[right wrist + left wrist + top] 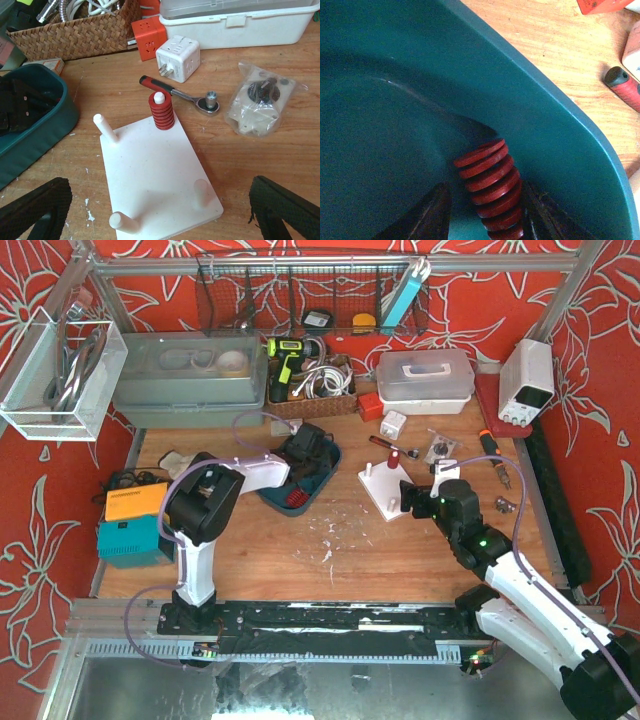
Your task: Install the large spring
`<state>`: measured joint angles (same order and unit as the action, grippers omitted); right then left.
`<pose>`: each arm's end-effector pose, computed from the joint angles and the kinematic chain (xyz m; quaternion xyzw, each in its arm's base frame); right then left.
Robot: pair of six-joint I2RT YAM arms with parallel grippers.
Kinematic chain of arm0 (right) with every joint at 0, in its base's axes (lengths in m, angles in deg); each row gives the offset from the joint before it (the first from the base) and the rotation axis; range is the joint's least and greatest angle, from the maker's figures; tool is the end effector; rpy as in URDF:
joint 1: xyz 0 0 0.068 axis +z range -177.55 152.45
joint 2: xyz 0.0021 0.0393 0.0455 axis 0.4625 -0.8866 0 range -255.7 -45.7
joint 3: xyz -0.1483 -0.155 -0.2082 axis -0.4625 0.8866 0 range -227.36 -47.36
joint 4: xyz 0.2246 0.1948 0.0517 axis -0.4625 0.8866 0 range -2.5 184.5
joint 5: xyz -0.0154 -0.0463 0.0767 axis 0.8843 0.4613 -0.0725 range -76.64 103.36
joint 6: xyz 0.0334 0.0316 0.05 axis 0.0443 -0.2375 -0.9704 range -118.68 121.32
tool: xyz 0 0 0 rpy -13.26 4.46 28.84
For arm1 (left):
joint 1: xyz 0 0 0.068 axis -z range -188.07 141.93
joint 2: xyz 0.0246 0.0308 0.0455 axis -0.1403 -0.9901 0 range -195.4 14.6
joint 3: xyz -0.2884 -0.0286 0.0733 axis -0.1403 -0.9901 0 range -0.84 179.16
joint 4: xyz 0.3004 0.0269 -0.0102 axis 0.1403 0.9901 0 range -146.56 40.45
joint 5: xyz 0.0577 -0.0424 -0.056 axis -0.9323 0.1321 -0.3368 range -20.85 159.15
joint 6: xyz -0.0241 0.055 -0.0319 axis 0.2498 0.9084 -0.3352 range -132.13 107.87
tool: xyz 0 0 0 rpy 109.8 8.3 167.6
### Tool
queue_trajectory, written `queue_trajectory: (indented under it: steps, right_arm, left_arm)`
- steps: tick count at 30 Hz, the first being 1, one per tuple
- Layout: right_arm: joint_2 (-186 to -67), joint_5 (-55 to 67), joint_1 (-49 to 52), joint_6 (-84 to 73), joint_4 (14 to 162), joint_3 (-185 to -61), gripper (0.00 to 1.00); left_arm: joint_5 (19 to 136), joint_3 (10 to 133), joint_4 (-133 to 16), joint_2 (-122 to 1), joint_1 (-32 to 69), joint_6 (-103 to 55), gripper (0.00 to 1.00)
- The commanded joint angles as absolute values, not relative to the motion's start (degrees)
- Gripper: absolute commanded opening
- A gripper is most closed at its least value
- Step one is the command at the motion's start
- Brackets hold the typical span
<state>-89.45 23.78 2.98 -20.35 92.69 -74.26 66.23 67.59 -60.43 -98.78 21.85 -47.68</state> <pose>0.1953 0.1036 0.2409 -0.0131 0.8272 0.1772 0.5330 0.4160 -0.2360 0.1353 -0.0552 0.9083 -0.2043 0.3607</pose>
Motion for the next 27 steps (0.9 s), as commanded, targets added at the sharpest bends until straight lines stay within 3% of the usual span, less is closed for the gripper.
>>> queue_trajectory:
  steps: [1,13,17,27]
  right_arm:
    - [-89.03,25.03,3.39,-20.39,91.43,-73.55,0.97]
    - [-89.47,24.61,3.47,-20.13,91.39,-73.64,0.97]
    - [-89.26,24.56,3.55,-20.12,91.43,-73.64,0.97]
    - [-88.60,24.79,3.80,-19.60,91.53,-73.64,0.96]
  left_arm:
    - [60.67,67.45,-54.47,-99.65,21.82,-45.06,0.42]
    - [57.20,67.73,-51.95,-95.99,21.74,-43.29,0.45]
    - [59.35,68.12,-53.19,-96.92,21.73,-43.80,0.52]
    - [64.85,70.62,-55.91,-100.11,21.73,-44.76,0.53]
